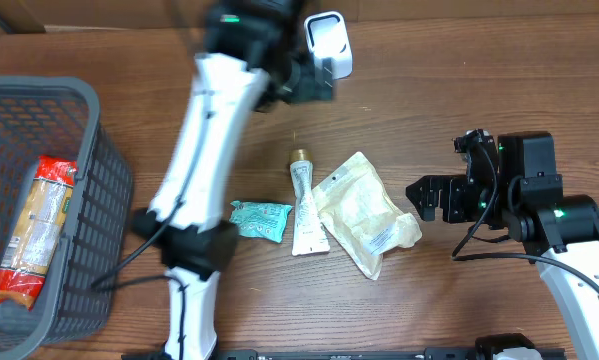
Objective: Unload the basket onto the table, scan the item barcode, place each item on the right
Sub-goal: 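Lift the white tube out and place it between packet and pouch, then return the left gripper into the basket toward the spaghetti package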
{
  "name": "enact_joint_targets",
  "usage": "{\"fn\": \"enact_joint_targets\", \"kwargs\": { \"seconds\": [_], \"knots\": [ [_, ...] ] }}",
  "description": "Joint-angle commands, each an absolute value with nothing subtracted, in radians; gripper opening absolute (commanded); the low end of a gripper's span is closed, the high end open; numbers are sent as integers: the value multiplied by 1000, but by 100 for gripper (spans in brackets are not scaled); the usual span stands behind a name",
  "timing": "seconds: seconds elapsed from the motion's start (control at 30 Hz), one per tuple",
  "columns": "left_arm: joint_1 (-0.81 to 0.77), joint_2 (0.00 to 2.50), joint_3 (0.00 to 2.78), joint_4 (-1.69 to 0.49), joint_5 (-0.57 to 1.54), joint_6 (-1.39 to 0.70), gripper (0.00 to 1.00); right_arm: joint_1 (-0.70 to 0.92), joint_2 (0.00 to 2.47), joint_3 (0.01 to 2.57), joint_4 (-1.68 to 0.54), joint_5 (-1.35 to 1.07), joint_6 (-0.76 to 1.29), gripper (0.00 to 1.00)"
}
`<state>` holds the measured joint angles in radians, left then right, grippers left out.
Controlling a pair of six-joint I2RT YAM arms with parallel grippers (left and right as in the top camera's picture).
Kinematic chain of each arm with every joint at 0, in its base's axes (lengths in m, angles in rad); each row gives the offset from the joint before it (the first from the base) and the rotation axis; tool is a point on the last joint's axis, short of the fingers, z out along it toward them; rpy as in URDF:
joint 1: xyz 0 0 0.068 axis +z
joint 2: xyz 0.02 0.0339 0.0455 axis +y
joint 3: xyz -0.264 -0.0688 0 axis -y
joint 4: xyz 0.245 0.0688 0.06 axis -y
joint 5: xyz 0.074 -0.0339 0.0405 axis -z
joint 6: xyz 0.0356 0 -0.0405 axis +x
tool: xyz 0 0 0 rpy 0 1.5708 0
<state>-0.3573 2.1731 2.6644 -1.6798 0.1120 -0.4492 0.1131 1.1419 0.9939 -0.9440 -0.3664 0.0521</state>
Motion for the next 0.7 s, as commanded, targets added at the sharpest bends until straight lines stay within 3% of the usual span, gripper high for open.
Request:
{"fn": "enact_joint_targets", "kwargs": {
  "seconds": [0.0, 0.27, 0.47, 0.67],
  "knots": [
    [-231, 1983, 2712, -1690, 67, -406, 100, 118, 1142, 1015, -946, -368, 52, 100],
    [140, 1711, 2556, -1690, -121, -329, 100, 118, 1142, 1015, -945, -368, 52, 100],
    [479, 1672, 2311, -1680, -126, -310, 100, 118, 1142, 1015, -935, -368, 52, 100],
    [634, 1663, 2101, -1509, -107, -299, 99, 118, 1158, 1015, -939, -368, 52, 100]
  ]
}}
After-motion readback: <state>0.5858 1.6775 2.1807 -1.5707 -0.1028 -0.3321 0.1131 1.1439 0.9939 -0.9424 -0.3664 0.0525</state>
